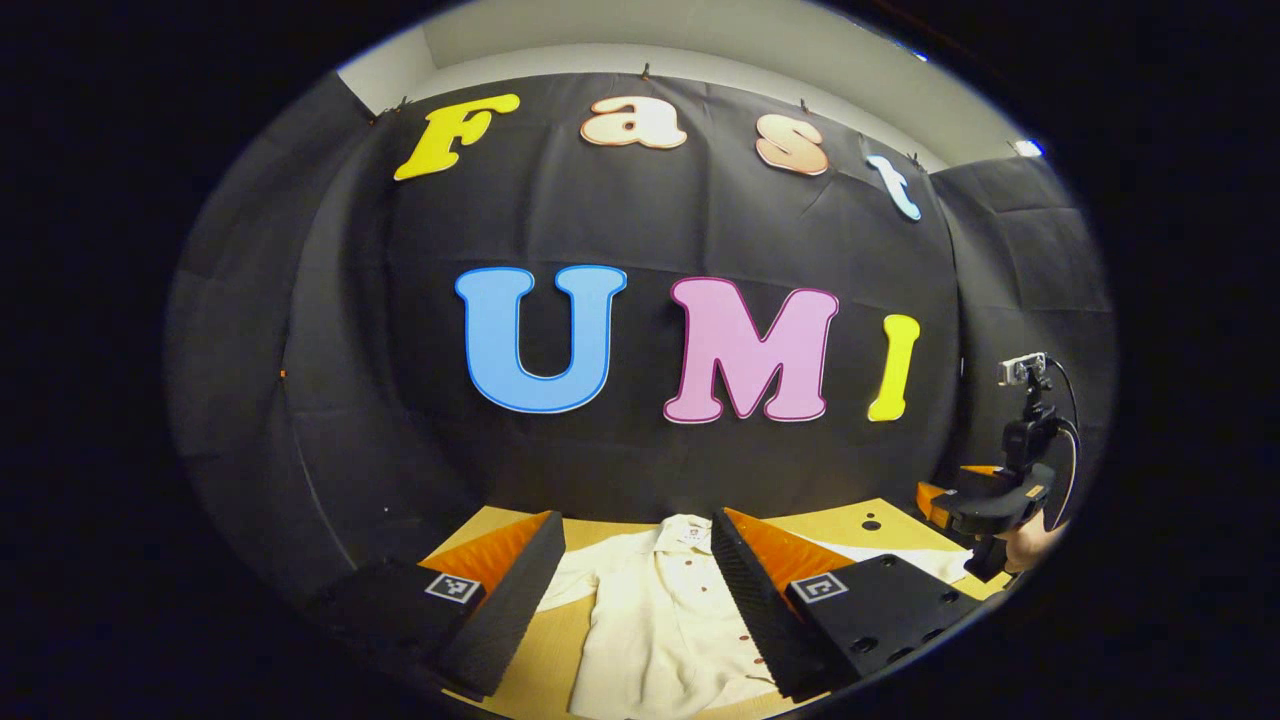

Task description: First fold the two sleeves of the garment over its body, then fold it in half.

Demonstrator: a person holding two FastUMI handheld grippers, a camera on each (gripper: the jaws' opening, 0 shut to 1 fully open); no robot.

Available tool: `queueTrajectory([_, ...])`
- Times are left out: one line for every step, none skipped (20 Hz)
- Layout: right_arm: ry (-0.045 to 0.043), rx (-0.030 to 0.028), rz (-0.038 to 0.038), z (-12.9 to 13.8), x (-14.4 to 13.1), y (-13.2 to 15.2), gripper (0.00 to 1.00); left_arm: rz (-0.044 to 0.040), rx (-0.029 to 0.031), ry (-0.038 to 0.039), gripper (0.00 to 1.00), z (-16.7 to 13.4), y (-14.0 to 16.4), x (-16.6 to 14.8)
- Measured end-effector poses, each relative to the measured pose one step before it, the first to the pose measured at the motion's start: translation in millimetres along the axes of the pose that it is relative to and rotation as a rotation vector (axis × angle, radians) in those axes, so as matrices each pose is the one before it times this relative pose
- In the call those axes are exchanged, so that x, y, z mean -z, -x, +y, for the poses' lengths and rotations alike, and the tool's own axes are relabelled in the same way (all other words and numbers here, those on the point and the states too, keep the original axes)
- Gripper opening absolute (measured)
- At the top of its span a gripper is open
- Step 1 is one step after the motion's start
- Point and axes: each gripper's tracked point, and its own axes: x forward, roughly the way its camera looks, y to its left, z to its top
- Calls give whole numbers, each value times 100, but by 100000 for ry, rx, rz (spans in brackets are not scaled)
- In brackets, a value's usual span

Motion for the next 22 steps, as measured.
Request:
queueTrajectory([-203,2094,3249,-1254,1397,-1033,96,736,-119,-82,96,-467,-410,154])
queueTrajectory([-392,2005,3781,-1174,1489,-1229,97,924,202,-180,96,-528,-474,598])
queueTrajectory([-252,2671,5301,-1386,1712,-1078,97,2152,-6,-208,96,-454,-470,657])
queueTrajectory([-743,3423,5033,-1656,1731,-1035,96,2044,-463,-240,96,-290,-534,712])
queueTrajectory([-1681,3115,4499,-1449,1537,-1171,97,1561,-654,-90,96,-227,-424,459])
queueTrajectory([-1916,2316,5000,-1122,1391,-1026,97,1408,-577,381,96,-196,-249,467])
queueTrajectory([-1427,2515,4621,-1327,1366,-964,97,964,-255,700,96,-283,-443,309])
queueTrajectory([-854,3128,3820,-1671,1214,-1261,98,1159,-263,651,96,-268,-178,520])
queueTrajectory([-44,3660,3914,-1679,1283,-1157,97,1193,-394,376,96,-101,-290,366])
queueTrajectory([-772,2884,4896,-1476,1687,-1089,97,1225,-520,241,96,-129,-288,303])
queueTrajectory([-2257,1622,5546,-1107,1400,-763,98,1072,-311,87,96,-180,-295,210])
queueTrajectory([-3121,1461,3527,-793,1134,-1291,98,781,-313,-58,96,-145,-261,360])
queueTrajectory([-3422,1660,3465,-831,1026,-1092,98,600,-251,-143,96,-131,-290,219])
queueTrajectory([-3281,1756,2804,-732,760,-1064,98,543,-83,-63,96,-256,-224,190])
queueTrajectory([-2765,860,3073,-576,826,-825,98,637,169,48,96,-302,-202,115])
queueTrajectory([-2148,291,3999,-604,1042,-819,98,716,420,117,96,-356,-133,180])
queueTrajectory([-1785,245,3254,-377,838,-849,98,522,561,46,96,-388,-214,180])
queueTrajectory([-1343,20,2639,-277,721,-896,98,279,558,-185,96,-429,-155,82])
queueTrajectory([-815,463,3248,-292,757,-627,98,336,555,-309,96,-399,-173,-8])
queueTrajectory([-551,-233,2730,-135,872,-417,98,268,852,-421,96,-422,-89,116])
queueTrajectory([-488,-145,1881,41,558,-461,98,21,907,-617,96,-444,-152,-17])
queueTrajectory([-801,-1115,2035,79,459,-406,98,62,571,-740,96,-324,16,-69])
